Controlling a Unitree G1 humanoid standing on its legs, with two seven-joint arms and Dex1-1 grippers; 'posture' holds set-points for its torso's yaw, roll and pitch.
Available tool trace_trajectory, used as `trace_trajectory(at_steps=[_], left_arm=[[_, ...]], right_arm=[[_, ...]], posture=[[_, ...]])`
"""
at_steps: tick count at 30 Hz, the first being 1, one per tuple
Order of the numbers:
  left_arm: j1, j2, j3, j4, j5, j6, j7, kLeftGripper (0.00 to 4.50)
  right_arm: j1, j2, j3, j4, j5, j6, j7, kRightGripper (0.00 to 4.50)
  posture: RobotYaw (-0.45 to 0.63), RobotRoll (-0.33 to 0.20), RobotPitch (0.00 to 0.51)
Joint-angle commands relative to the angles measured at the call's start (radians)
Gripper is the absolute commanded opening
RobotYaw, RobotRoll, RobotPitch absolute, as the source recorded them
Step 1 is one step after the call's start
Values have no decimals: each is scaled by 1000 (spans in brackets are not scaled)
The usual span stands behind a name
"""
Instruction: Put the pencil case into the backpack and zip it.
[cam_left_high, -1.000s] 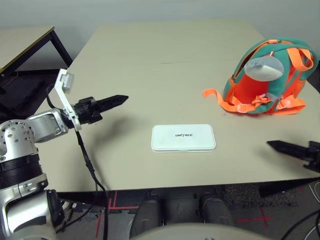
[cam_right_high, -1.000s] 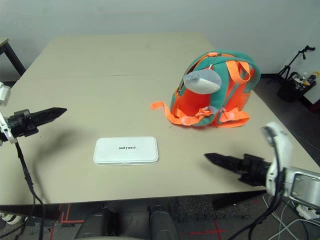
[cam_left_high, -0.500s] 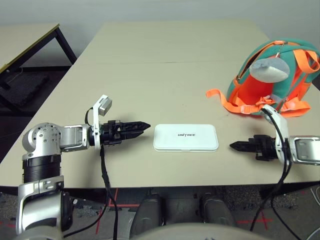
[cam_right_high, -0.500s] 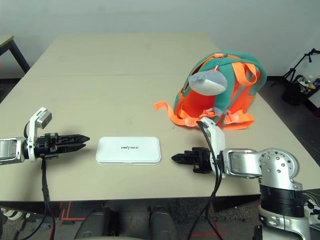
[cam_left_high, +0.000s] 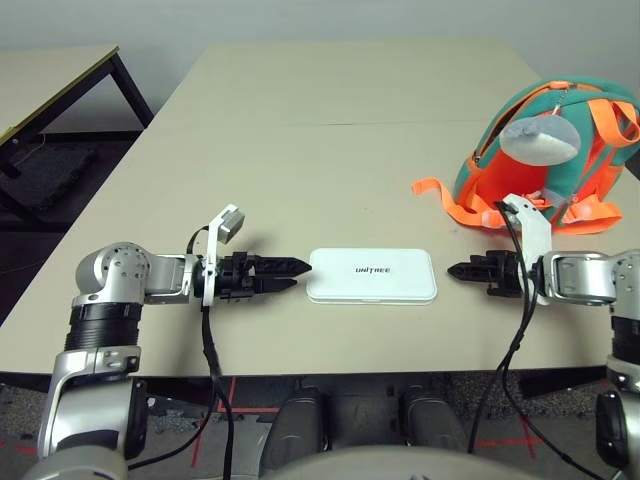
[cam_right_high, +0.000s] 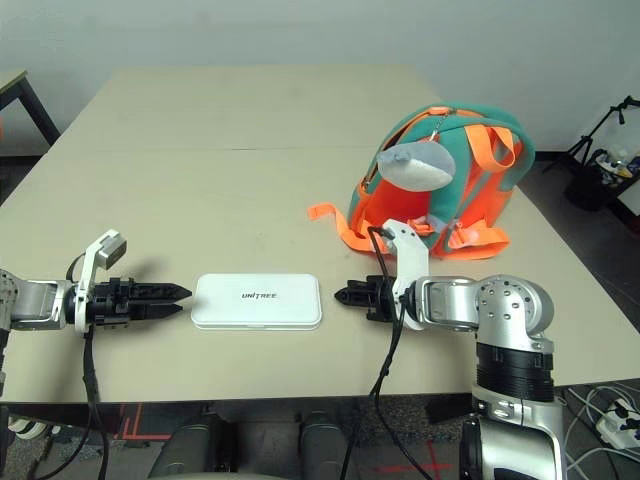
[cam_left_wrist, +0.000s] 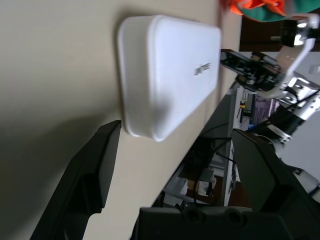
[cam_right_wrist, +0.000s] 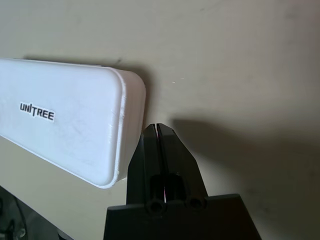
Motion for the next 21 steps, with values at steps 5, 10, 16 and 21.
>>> trace_trajectory(at_steps=[5, 10, 16, 21], left_arm=[[-6, -12, -49, 32, 73, -46, -53, 4500], [-25, -32, -64, 65, 115, -86, -75, 4500], [-61, -62, -85, 97, 154, -109, -104, 4500], [-76, -80, -94, 108, 176, -110, -122, 4500]], right_arm=[[-21, 32, 44, -23, -46, 39, 26, 38], [-26, 47, 58, -30, -75, 39, 42, 38], [-41, 83, 68, -36, -109, 39, 56, 38], [-68, 130, 69, -30, -137, 39, 56, 38]], posture=[[45, 0, 50], [39, 0, 47], [31, 0, 44], [27, 0, 44]])
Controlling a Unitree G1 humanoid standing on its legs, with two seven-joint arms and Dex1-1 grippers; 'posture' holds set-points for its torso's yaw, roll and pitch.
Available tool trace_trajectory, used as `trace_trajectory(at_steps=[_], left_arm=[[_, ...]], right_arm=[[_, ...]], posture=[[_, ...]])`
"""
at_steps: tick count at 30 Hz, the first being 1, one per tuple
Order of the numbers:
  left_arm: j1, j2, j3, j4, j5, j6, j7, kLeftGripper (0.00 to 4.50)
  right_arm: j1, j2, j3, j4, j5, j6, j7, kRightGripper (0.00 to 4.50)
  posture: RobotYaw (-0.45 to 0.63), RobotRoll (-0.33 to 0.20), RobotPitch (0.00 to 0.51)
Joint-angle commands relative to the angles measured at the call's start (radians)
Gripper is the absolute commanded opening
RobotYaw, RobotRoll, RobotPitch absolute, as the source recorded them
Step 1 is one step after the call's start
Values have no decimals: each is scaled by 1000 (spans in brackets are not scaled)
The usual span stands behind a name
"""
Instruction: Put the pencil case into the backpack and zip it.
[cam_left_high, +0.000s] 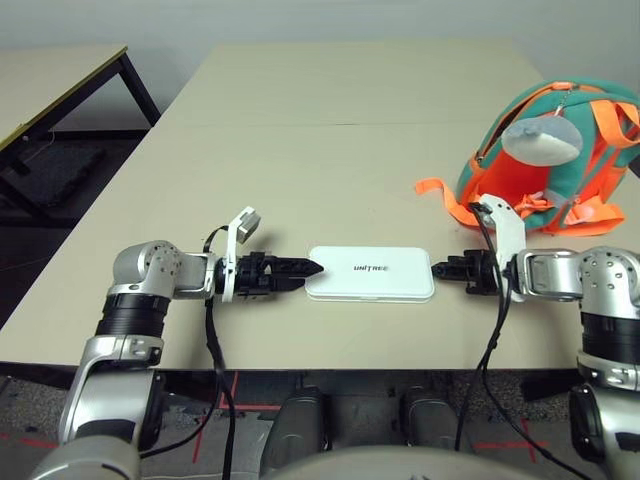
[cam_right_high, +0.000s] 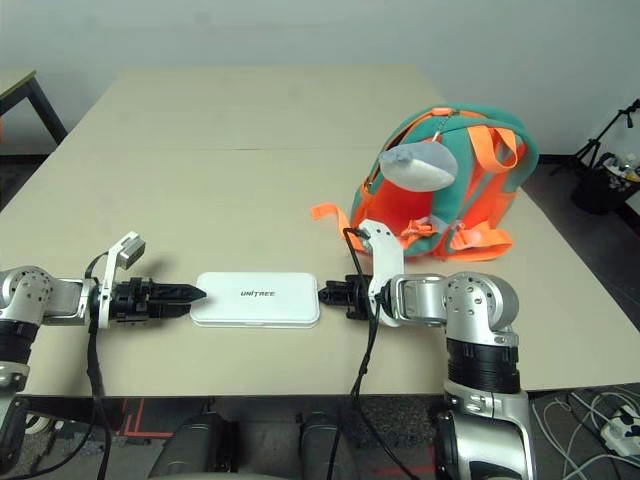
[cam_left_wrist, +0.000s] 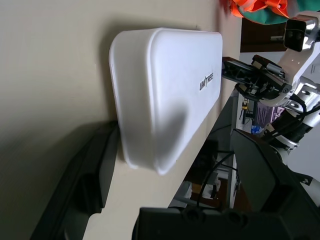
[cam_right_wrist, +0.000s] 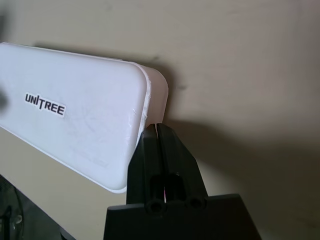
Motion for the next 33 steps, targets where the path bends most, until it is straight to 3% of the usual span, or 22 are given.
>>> trace_trajectory(at_steps=[1, 8, 11, 16, 20, 26, 31, 33], left_arm=[[-6, -23, -32, 26, 33, -12, -5, 4500], [-9, -26, -35, 30, 50, -8, -27, 4500], [-2, -31, -23, 24, 59, -13, -28, 3915], [10, -37, 1, 14, 80, -52, -18, 2283], [7, -31, 32, 6, 82, -71, -15, 1429], [4, -16, 165, -128, 15, -9, 29, 1428], [-22, -26, 261, -182, -6, 18, 102, 1427], [-46, -23, 273, -175, -3, 17, 115, 1423]], right_arm=[[-43, 32, 20, -6, -26, 39, 15, 38], [-78, 72, 31, 3, -64, 39, 34, 38], [-78, 74, 29, 1, -81, 39, 47, 0], [-82, 59, 34, 6, -118, 23, 76, 0], [-71, 18, 57, -9, -152, -24, 115, 960], [50, -123, -64, -251, -113, -21, 191, 2897], [130, -199, -319, -435, -63, 38, 224, 4443], [138, -244, -431, -467, 5, 39, 234, 4500]], posture=[[24, 0, 46], [29, 0, 48], [35, 0, 47], [41, 0, 44], [43, 0, 43], [42, 0, 40], [-30, 0, 38], [-77, 0, 35]])
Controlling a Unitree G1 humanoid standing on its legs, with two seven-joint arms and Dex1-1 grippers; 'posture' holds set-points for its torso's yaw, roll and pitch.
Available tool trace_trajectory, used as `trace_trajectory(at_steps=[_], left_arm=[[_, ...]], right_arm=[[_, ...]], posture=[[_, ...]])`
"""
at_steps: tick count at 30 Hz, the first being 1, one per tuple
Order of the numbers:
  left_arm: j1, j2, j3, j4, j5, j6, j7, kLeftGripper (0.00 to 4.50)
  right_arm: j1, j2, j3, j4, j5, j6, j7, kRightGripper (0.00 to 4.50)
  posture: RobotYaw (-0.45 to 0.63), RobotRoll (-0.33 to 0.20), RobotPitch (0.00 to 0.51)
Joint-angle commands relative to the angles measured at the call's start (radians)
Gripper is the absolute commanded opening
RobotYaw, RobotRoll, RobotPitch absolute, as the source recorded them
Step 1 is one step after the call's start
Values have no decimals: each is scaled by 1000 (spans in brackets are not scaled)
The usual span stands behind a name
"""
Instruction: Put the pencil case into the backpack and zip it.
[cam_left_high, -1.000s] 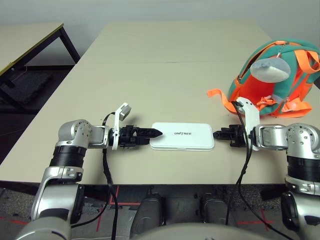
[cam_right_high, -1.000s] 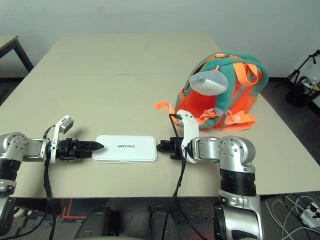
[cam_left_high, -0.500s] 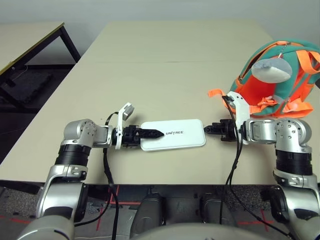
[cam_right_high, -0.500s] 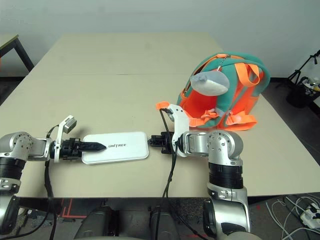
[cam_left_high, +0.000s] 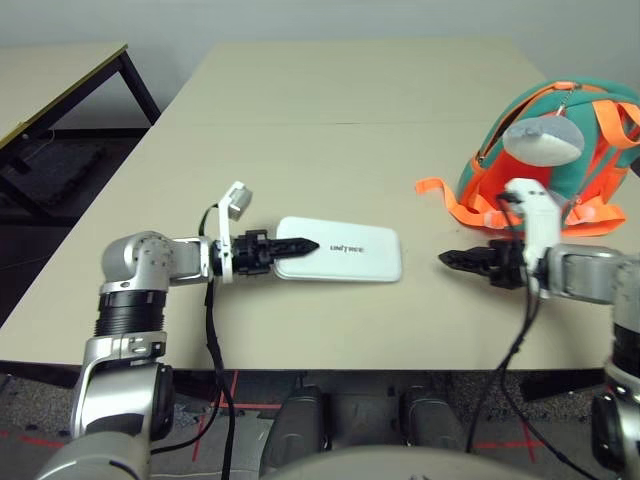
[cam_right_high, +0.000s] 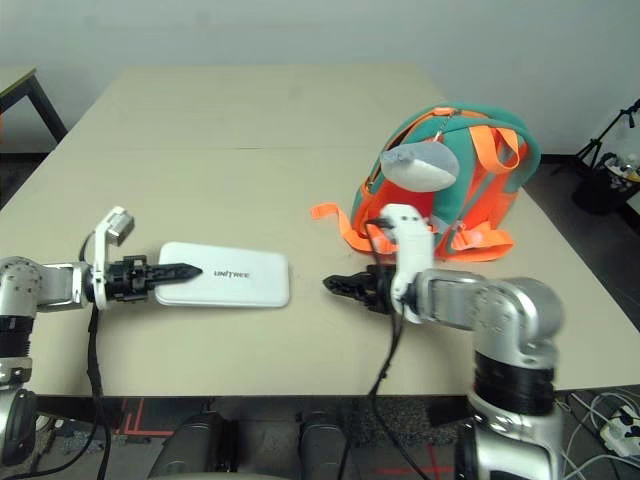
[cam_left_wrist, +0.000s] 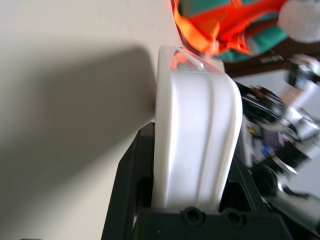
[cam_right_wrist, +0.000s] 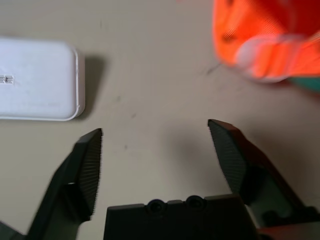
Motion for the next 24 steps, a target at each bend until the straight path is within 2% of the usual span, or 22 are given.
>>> trace_trajectory(at_steps=[1, 4, 7, 11, 15, 24], left_arm=[[-44, 6, 32, -2, -6, 6, 30, 1416], [-107, 7, 38, 40, -2, 1, 40, 1416], [-181, -1, 10, 91, 19, -29, 42, 1416], [-249, -12, -43, 181, 68, -125, 20, 1416], [-299, -20, -78, 245, 106, -192, 2, 1416], [-319, -42, -58, 243, 108, -232, 19, 1416]], right_arm=[[7, -71, -195, -71, 118, 40, 9, 4500], [-55, -138, -295, -41, 192, 40, -45, 4500], [-143, -149, -309, -12, 159, 40, -128, 4500], [-197, -122, -255, 16, 58, -2, -207, 4500], [-205, -84, -185, 56, -27, -86, -240, 4500], [-192, -78, -23, 205, -161, -260, -182, 4500]], posture=[[-97, 0, 35], [-138, 0, 33], [-155, 0, 31], [-167, 0, 25], [-159, 0, 18], [-88, 0, 2]])
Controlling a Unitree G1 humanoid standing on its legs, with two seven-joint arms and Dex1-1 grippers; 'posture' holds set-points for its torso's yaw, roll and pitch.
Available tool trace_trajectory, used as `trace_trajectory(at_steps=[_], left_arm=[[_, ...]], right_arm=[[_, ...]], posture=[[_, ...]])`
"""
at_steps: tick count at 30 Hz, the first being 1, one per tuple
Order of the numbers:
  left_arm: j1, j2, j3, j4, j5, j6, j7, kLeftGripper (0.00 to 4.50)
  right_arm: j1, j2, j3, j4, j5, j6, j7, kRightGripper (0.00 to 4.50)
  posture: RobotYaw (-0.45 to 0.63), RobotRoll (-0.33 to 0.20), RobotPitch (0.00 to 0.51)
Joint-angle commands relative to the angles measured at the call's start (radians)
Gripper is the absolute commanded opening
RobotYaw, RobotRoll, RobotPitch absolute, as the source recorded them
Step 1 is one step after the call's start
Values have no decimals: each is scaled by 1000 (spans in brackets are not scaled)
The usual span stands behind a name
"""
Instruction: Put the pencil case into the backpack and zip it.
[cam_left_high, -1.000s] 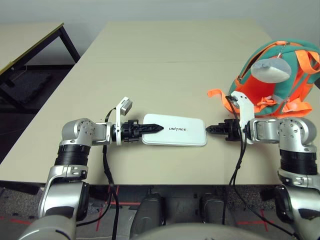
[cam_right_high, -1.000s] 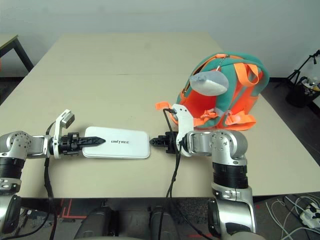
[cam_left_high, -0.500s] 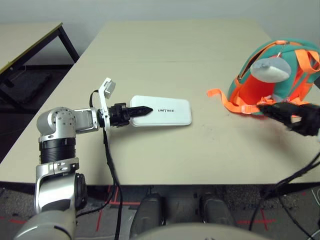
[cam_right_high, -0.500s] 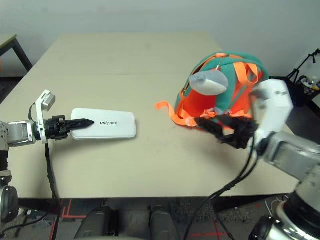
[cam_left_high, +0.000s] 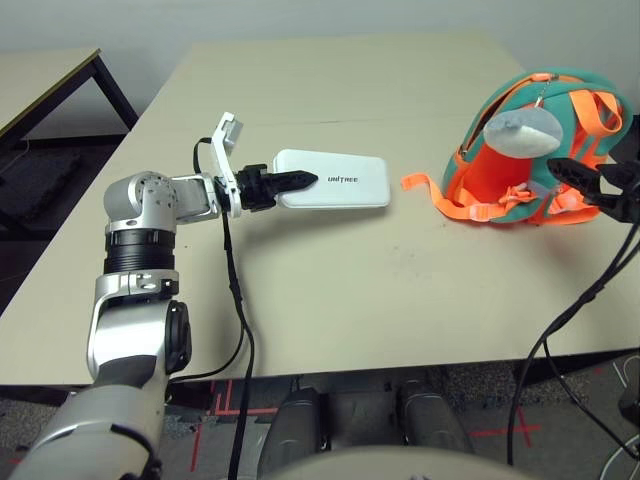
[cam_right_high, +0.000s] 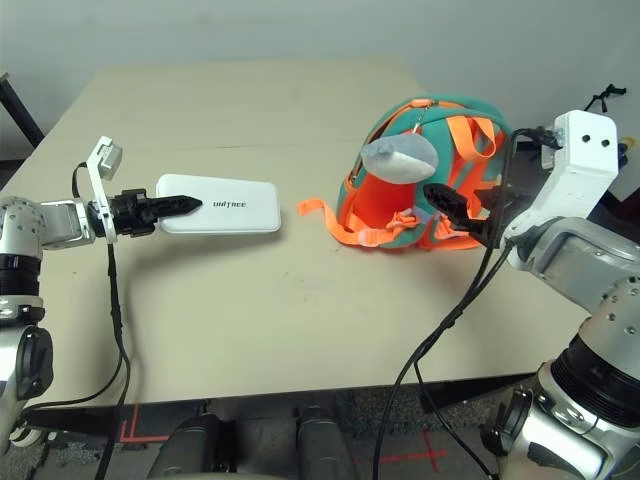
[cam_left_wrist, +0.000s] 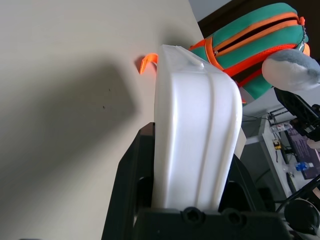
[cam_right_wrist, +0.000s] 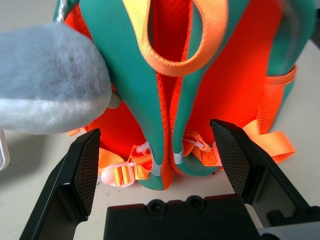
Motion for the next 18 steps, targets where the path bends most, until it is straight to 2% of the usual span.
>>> trace_trajectory(at_steps=[1, 8, 13, 18], left_arm=[[-6, -9, 27, -31, -10, 2, 14, 1416], [18, -20, 86, -118, -48, 48, 63, 1416], [31, -27, 114, -157, -65, 69, 93, 1416], [42, -24, 125, -176, -79, 87, 105, 1416]], right_arm=[[3, 3, 75, 83, -58, -83, 35, 4500], [-29, 27, 222, 297, -193, -317, 117, 4500], [-80, 68, 272, 410, -259, -466, 157, 4500], [-100, 87, 277, 433, -285, -510, 163, 3044]], posture=[[-76, 0, 1], [-32, 0, 0], [-17, 0, 0], [-12, 0, 1]])
